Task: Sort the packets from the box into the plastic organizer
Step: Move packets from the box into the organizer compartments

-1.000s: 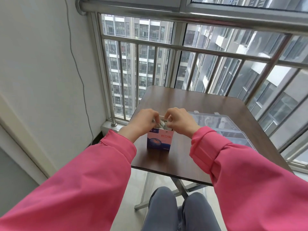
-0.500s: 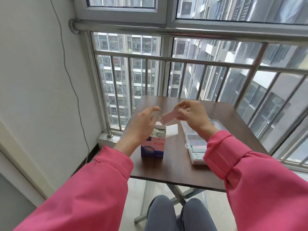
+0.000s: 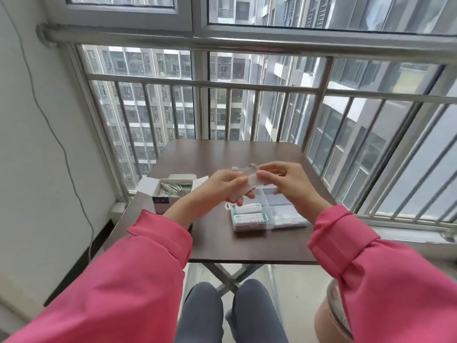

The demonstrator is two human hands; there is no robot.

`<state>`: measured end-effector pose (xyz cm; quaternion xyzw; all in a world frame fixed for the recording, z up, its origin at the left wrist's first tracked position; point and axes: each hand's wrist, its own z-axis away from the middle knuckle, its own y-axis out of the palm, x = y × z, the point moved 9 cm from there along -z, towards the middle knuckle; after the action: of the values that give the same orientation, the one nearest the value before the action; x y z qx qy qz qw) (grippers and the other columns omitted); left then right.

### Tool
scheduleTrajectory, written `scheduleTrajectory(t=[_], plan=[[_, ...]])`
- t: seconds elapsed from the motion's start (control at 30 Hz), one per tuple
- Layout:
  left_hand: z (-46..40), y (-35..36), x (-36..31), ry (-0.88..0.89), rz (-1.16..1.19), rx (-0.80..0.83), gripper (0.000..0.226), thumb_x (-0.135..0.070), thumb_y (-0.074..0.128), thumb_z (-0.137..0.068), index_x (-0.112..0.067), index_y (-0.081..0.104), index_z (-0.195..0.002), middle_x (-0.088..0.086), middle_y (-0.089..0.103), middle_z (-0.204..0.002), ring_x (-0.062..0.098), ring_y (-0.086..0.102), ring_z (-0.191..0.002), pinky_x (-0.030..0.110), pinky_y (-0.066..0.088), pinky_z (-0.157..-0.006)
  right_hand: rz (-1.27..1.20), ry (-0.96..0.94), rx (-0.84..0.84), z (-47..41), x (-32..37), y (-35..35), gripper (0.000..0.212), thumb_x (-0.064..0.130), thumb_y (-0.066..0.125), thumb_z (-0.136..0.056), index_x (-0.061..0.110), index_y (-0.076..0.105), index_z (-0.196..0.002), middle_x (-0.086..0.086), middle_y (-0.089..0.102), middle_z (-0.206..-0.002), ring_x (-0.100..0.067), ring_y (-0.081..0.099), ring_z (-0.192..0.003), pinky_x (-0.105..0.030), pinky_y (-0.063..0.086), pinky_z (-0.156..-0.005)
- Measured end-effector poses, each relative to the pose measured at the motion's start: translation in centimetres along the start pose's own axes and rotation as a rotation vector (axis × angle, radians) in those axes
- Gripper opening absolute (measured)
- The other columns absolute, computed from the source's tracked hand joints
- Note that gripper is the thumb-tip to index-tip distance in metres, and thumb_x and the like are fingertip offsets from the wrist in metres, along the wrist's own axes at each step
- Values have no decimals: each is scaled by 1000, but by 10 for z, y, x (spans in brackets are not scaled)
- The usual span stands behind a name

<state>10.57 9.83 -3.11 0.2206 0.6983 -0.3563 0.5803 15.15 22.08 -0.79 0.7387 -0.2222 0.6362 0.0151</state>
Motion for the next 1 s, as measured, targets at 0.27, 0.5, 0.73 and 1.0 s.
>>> scheduleTrajectory(t=[0.27, 0.5, 0.73, 1.0], plan=[[-22, 27, 14, 11, 85, -123, 19, -4, 52, -94, -4, 58, -112, 11, 66, -90, 18, 70, -64, 18, 51, -57, -162, 124, 11, 6, -36, -27, 11, 2, 66, -83, 10, 65, -76, 1, 66, -55, -10, 63, -47, -14, 43, -43], [-31, 30, 25, -75, 179, -149, 21, -9, 46, -98, -9, 57, -115, 11, 67, -93, 22, 71, -68, 23, 57, -61, -203, 184, -15, -6, -55, -31, 5, 1, 66, -83, 3, 63, -80, 1, 66, -53, -10, 63, -45, -15, 49, -46], [-32, 20, 33, -66, 168, -266, 14, -5, 62, -88, -15, 64, -98, 10, 66, -87, 16, 69, -63, 23, 54, -54, -138, 192, -20, -12, -64, -30, 8, 5, 71, -80, 9, 66, -85, 0, 67, -62, -6, 58, -40, -13, 35, -38], [-30, 4, 50, -136, 146, -375, 9, -15, 47, -98, -11, 54, -102, 5, 67, -84, 17, 69, -56, 21, 53, -49, -375, 232, -23, -19, -80, -26, 5, 0, 66, -82, 2, 62, -83, -1, 67, -57, -12, 66, -52, -20, 54, -53]])
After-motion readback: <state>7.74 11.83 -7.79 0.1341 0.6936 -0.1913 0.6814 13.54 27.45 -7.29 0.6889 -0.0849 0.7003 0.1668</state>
